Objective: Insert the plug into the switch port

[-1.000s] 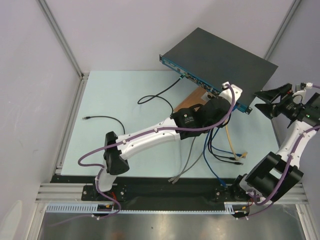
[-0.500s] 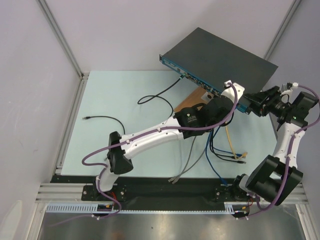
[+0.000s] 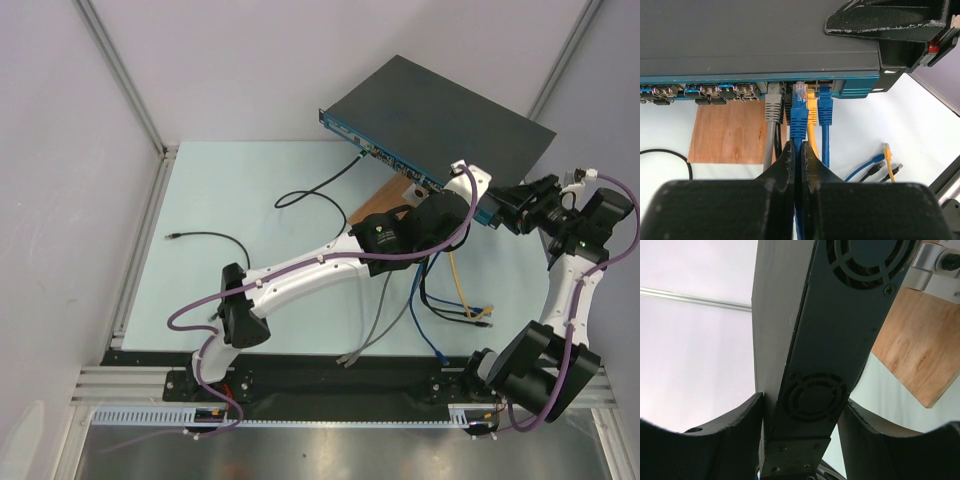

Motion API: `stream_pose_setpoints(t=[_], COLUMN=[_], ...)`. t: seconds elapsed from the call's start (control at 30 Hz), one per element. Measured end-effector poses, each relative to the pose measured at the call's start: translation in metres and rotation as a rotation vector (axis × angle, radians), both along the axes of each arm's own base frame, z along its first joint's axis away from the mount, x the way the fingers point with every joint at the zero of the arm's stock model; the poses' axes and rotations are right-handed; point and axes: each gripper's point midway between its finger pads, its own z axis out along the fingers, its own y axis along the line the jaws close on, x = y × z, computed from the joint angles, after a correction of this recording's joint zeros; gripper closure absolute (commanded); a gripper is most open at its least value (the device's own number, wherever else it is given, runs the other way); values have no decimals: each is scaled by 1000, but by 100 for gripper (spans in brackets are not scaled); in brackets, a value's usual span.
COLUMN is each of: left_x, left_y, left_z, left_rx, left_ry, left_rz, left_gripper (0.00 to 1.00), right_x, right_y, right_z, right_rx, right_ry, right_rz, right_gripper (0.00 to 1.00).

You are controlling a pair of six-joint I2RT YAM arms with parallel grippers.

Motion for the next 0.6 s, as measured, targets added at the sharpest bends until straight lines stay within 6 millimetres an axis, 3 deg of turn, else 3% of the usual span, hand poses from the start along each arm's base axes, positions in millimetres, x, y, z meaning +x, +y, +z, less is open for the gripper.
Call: stream_pose_setpoints(t=[0.6], left_x=[-1], left_y=[0], left_z=[-1], left_rx=[3], left_ry=[5], left_rz=[-5], left_gripper=[100], right_x=[0], right_y=[2], right_z=[1], right_rx=[16], right_ry=[-2], right_rz=[-20], right_gripper=[100])
